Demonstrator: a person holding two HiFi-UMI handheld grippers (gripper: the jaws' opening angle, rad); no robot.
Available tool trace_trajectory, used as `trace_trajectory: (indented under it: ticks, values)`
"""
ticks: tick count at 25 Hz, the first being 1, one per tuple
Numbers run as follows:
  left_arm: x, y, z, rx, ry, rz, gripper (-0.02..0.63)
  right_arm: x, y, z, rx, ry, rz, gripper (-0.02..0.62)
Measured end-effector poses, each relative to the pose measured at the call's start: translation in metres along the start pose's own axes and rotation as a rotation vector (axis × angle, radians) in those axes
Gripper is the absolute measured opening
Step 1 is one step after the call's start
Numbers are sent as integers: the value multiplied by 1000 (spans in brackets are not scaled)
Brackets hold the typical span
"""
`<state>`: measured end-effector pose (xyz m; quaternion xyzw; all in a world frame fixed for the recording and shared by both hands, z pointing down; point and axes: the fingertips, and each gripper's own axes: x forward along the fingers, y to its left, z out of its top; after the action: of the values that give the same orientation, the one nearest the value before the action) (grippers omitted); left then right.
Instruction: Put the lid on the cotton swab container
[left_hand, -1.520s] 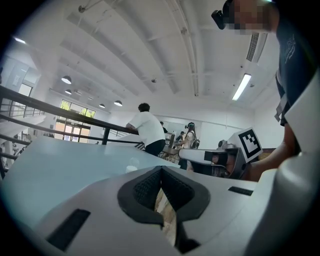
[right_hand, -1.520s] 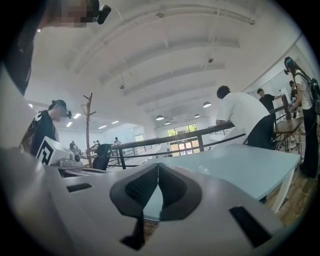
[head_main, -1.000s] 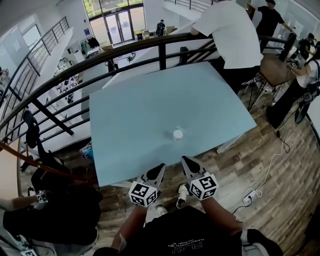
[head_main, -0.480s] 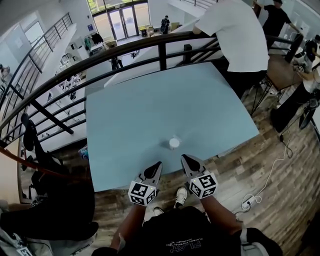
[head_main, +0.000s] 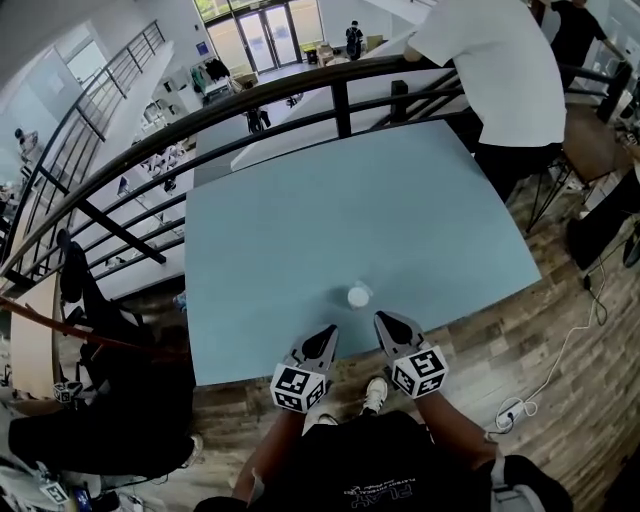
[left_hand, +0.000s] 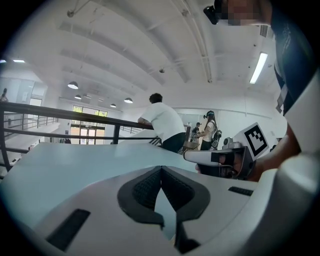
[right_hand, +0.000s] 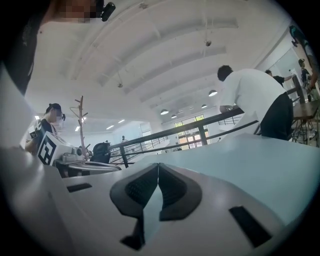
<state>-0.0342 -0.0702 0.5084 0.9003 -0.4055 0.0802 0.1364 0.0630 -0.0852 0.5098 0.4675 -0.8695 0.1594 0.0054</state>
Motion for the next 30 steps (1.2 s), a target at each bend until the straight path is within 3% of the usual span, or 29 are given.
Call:
trace_trajectory:
  ticks: [8, 18, 30]
  values:
    - [18, 1, -7, 5, 5, 50, 12, 10, -11, -4, -15, 19, 62, 18]
    - [37, 15, -6, 13, -16, 111, 12, 24, -32, 3, 11, -1, 77, 18]
    - [59, 34, -13, 8, -14, 97, 12, 49, -44, 1, -3, 10, 44, 18]
